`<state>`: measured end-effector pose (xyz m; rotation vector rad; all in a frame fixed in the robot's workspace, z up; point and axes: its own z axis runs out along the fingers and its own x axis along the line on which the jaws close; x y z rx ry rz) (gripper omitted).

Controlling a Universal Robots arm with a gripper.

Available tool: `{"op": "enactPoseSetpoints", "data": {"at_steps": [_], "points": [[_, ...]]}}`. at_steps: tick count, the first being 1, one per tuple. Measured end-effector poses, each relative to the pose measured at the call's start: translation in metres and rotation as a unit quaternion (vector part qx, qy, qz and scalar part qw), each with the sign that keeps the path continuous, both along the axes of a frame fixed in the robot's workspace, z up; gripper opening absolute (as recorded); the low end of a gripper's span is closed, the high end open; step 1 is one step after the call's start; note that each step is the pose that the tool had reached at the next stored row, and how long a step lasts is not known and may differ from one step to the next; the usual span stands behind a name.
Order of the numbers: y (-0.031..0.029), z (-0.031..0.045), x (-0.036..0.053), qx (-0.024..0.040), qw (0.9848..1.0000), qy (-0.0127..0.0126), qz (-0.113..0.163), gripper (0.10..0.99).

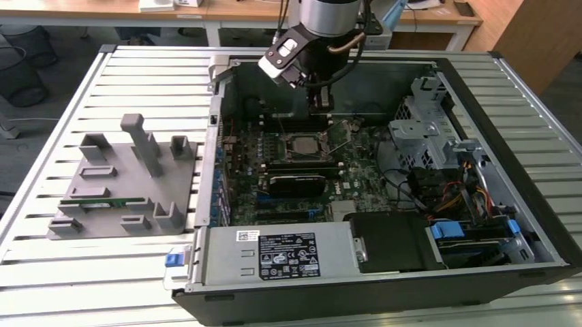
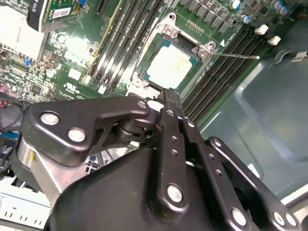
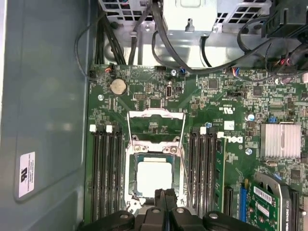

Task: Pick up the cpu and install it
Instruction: 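Close the cpu cover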

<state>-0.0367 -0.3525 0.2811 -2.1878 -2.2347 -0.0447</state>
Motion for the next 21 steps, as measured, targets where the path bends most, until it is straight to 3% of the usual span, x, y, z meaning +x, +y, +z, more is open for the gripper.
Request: {"op": "enactPoseSetpoints", "data": {"at_steps": [4, 14, 21], "points": [[0.0, 0.0, 0.0051, 0.0, 1.0, 0.0001, 0.0, 0.106], [0.0, -0.0005, 0.0314, 0.0, 1.0, 0.001, 0.001, 0.106], [0.0, -0.0027, 0.0388, 0.0, 1.0, 0.001, 0.004, 0.106]]}}
